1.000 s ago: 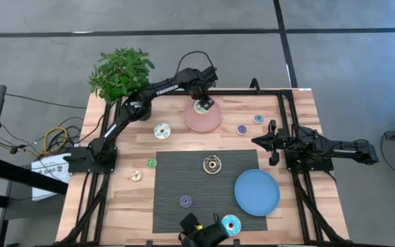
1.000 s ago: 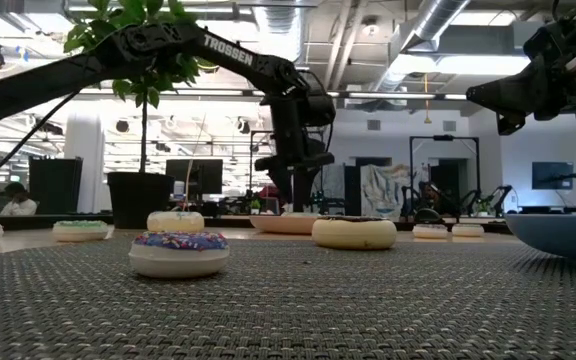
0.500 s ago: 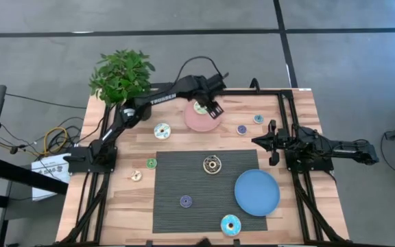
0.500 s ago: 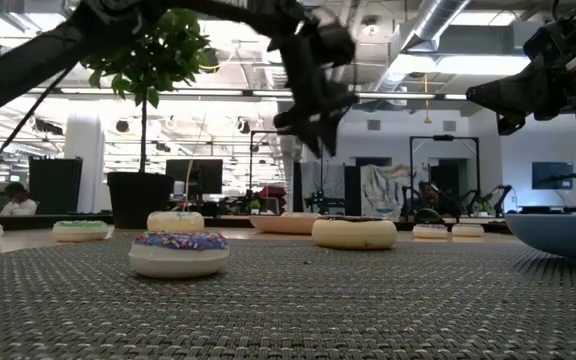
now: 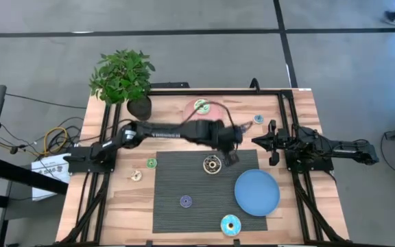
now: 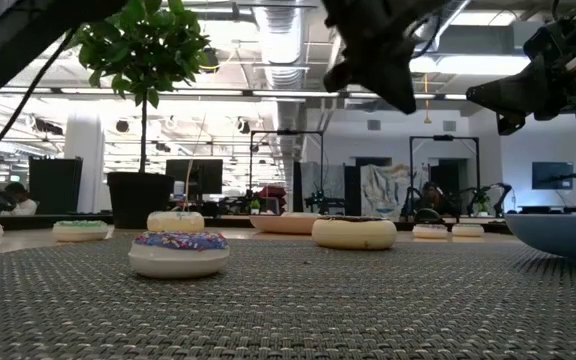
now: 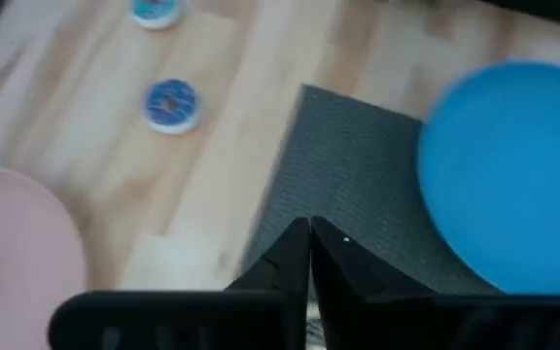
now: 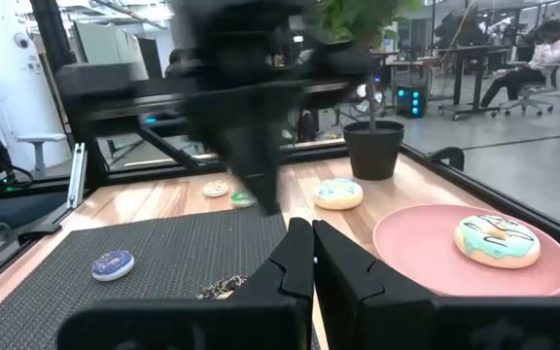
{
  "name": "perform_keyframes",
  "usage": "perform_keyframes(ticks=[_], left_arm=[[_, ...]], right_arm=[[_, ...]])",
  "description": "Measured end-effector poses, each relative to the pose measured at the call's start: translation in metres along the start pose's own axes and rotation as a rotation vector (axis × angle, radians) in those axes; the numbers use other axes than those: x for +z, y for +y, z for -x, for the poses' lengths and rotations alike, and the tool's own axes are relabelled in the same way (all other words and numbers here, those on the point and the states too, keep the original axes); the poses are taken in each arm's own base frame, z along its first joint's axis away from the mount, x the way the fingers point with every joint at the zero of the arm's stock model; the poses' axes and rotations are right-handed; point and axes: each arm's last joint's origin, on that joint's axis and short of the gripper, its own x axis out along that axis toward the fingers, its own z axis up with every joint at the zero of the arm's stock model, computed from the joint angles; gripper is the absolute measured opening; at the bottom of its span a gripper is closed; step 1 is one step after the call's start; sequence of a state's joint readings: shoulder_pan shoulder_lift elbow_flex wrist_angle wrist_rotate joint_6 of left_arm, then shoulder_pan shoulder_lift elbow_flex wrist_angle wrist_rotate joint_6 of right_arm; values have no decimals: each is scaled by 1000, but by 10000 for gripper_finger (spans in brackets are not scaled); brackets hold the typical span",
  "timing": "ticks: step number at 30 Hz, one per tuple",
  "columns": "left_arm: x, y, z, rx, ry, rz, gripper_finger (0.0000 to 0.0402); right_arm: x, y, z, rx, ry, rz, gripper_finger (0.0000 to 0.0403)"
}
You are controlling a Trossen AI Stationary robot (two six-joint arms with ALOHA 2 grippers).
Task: Pick & Place donuts
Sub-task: Put the small blue donut on the blue plate
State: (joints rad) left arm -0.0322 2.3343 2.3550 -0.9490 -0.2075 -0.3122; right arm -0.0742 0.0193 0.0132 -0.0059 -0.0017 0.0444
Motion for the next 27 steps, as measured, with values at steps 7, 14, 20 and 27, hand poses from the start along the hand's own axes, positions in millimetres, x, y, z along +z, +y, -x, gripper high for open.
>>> perform_keyframes(ticks=[7,14,20,27], left_arm=[[-60,-15,-23,198,267,-17,0],[-86,-21,2,95,124,-6,0],[-137,9,49,-54,-72,115,0],[-213,47,107,-228,-234,-14,0]], right_arm=[[0,0,0,0,0,0,0],[1,0,0,-3,-7,0,0],[3,0,0,-6,-32,0,0],[4,-1,0,-21,-49,16,0]])
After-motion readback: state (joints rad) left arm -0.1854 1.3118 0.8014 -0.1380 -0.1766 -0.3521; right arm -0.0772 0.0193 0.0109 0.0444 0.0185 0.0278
